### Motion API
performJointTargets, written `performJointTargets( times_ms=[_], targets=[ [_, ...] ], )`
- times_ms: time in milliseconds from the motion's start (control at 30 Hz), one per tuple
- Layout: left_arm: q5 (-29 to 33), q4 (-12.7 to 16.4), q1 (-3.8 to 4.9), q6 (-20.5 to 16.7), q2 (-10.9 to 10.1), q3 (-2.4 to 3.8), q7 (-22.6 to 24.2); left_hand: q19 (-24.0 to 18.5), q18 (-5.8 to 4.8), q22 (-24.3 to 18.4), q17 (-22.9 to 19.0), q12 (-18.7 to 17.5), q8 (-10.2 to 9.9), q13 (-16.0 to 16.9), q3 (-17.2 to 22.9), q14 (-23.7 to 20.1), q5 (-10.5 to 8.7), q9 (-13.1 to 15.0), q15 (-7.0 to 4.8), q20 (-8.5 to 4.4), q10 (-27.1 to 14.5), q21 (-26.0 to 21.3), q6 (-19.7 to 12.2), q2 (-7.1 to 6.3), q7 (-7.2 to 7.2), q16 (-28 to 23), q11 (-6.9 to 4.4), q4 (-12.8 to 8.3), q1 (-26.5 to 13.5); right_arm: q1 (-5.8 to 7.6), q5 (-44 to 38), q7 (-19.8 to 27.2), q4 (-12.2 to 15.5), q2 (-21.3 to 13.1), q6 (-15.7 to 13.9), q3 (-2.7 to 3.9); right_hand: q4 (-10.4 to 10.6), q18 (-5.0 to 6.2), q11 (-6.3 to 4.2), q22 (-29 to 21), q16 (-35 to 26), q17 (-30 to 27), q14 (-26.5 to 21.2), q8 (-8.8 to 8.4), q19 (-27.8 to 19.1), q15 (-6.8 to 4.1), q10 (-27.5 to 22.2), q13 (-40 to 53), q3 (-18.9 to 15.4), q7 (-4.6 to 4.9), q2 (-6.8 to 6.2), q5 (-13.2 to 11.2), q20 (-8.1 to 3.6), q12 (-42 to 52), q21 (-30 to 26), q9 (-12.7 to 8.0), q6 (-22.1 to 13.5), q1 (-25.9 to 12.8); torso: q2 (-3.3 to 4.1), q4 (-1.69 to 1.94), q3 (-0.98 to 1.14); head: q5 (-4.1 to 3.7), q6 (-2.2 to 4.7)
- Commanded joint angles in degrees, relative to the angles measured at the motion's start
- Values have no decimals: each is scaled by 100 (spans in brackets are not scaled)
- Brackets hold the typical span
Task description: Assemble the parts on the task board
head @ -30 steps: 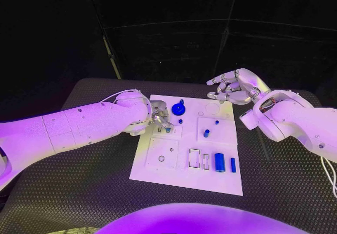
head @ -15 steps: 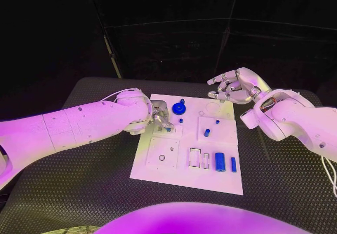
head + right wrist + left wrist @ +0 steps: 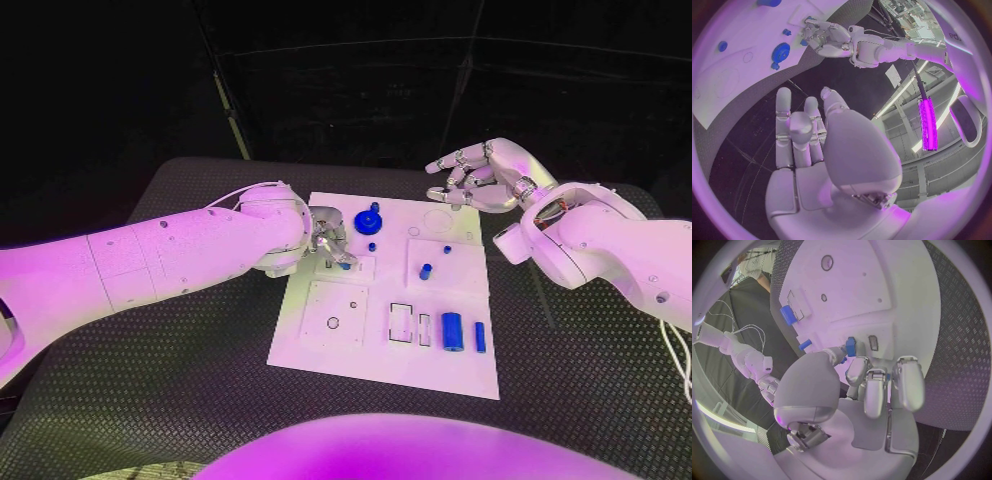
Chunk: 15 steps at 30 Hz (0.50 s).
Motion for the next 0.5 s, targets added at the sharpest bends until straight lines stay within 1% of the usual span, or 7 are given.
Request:
performJointTargets(
  times_ms=[33,300,500],
  targets=[
    [-55,-2,-30,175,-16,-23,-79,8,-33,9,1509,25,22,9,625,573,23,8,-22,-37,33,-14,69,23,-62,18,-6,-630,-16,10,9,31,12,8,34,5,39,25,1,-5,-15,-5,-47,10,31,9,-23,-5,10,11,1,27,2,-24,-21,-7,-44,17,2,-3,3,7,0],
    [-55,-6,-32,192,-8,-23,-78,18,-37,25,1509,38,33,22,609,573,23,13,-25,-38,45,-5,85,19,-68,18,-10,-626,-49,10,9,32,8,13,34,4,39,25,1,-5,-15,-5,-47,10,31,9,-23,-5,10,11,1,27,2,-24,-21,-7,-44,17,3,-6,4,9,1],
    [-55,-12,-32,250,-3,-23,-78,42,-45,66,1509,113,68,106,491,573,22,24,-33,-45,109,17,164,-21,-93,18,-25,-582,-194,10,9,31,8,10,35,4,39,25,1,-5,-15,-5,-47,10,31,9,-23,-5,10,11,1,27,2,-24,-21,-7,-44,17,8,-6,5,5,-3]
  ],
)
